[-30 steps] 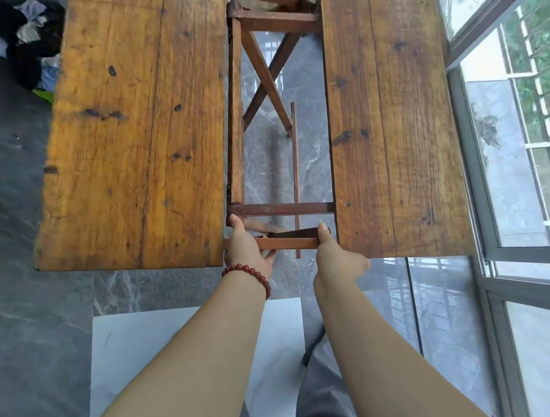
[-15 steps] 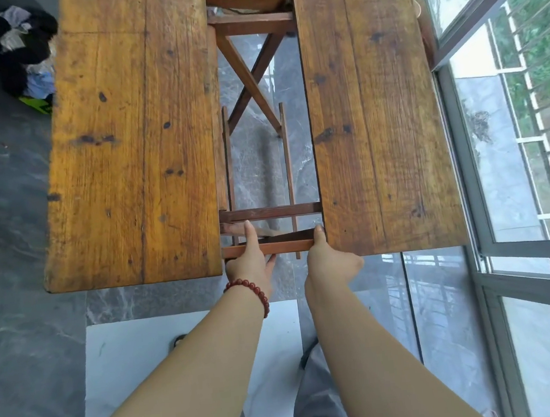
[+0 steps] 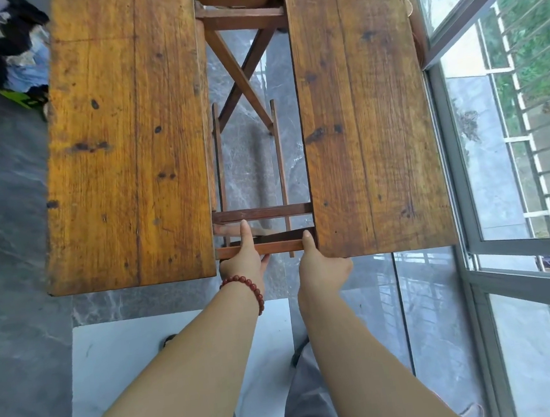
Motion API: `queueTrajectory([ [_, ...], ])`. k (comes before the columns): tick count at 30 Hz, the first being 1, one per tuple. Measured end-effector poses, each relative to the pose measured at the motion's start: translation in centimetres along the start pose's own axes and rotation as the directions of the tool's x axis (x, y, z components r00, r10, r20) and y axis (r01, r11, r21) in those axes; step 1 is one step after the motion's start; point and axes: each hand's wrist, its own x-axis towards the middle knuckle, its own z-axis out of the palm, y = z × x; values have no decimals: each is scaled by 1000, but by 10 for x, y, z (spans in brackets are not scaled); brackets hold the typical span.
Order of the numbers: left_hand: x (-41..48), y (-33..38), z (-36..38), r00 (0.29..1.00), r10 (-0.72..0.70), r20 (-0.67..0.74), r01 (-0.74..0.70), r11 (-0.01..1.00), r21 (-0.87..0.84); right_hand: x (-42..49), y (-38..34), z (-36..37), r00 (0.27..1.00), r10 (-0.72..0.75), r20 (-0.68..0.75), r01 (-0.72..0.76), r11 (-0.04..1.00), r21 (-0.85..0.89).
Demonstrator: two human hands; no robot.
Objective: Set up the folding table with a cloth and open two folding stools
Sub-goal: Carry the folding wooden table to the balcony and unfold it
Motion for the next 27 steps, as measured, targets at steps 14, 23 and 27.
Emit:
queueTrajectory([
  [14, 2, 5, 0, 996, 3, 85, 8, 992, -127, 7, -6, -11, 953, 107, 284, -204, 920, 335],
  [23, 7, 16, 6, 991, -19, 134, 35, 992, -119, 12, -10, -6, 905, 111, 411, -294, 860, 416],
  [27, 14, 24, 8, 993, -3, 117, 14, 995, -96, 10, -13, 3, 913, 109, 394, -289, 854, 433],
])
